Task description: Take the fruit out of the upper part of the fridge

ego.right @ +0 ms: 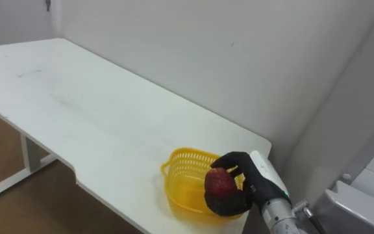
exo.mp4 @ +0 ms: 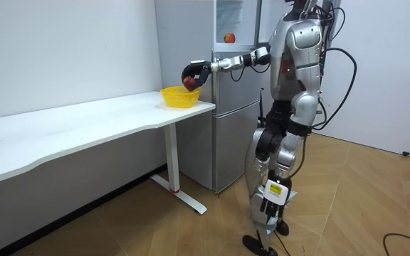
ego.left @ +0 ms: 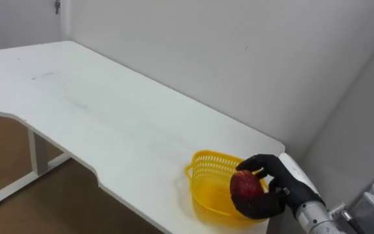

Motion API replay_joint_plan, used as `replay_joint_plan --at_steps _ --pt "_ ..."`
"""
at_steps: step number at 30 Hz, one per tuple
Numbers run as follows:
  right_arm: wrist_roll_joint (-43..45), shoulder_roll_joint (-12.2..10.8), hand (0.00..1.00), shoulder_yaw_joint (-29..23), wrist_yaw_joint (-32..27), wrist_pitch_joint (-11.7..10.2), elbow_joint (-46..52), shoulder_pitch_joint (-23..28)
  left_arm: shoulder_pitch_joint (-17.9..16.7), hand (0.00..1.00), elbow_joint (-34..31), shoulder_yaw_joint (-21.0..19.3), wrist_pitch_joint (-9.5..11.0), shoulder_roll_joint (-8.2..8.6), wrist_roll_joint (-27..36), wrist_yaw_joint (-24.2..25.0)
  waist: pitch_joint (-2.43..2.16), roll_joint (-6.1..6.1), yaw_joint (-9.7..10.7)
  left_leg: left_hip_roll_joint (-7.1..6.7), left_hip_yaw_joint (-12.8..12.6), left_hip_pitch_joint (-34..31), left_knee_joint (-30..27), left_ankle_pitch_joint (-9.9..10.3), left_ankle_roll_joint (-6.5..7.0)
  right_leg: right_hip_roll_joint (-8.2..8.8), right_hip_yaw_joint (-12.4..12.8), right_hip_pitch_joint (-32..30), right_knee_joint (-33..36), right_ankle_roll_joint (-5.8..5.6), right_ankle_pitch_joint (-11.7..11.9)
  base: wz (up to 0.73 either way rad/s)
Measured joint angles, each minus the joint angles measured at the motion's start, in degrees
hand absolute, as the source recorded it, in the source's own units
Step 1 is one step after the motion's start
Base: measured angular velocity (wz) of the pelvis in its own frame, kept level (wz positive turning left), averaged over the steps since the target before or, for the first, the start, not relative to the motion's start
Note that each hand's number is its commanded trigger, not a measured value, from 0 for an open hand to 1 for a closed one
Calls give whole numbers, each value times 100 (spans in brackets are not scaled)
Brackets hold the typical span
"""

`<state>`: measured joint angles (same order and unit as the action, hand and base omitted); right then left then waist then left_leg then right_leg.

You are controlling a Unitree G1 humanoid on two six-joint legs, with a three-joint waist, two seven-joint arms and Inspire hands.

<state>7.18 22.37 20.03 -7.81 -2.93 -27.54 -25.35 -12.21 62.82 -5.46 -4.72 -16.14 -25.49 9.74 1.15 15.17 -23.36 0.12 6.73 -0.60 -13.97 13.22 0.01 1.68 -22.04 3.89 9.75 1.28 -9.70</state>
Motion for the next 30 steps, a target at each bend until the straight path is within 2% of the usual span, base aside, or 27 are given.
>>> replay_joint_plan --at_steps 10,22,25,27,30 --pt "-110 0 0 0 39 0 -97 -59 -10 0 10 -9 -34 -10 5 -47 11 11 -40 -1 35 29 1 -1 -1 -1 -9 35 1 0 0 0" --pt "-243 0 0 -9 61 1 -92 -59 -62 0 -13 -90 -123 5 5 -8 26 6 8 -4 12 17 -27 -2 -4 0 15 38 0 0 0 0" --pt "-345 0 0 -9 110 2 -69 -59 -61 0 -10 -95 -126 18 5 -21 25 -39 44 -3 -21 30 -79 -2 -4 -6 91 54 -2 0 0 -4" --pt "-505 -2 0 -8 161 2 30 -60 -63 0 -15 -66 -126 20 5 -67 53 -112 108 3 -29 88 -76 0 -1 -4 139 99 -2 0 0 0" --pt "-714 -1 0 -9 169 -3 173 -60 -63 0 -44 -43 -123 23 6 -152 39 -172 128 3 -46 131 -32 5 7 5 150 135 -2 0 1 -5"
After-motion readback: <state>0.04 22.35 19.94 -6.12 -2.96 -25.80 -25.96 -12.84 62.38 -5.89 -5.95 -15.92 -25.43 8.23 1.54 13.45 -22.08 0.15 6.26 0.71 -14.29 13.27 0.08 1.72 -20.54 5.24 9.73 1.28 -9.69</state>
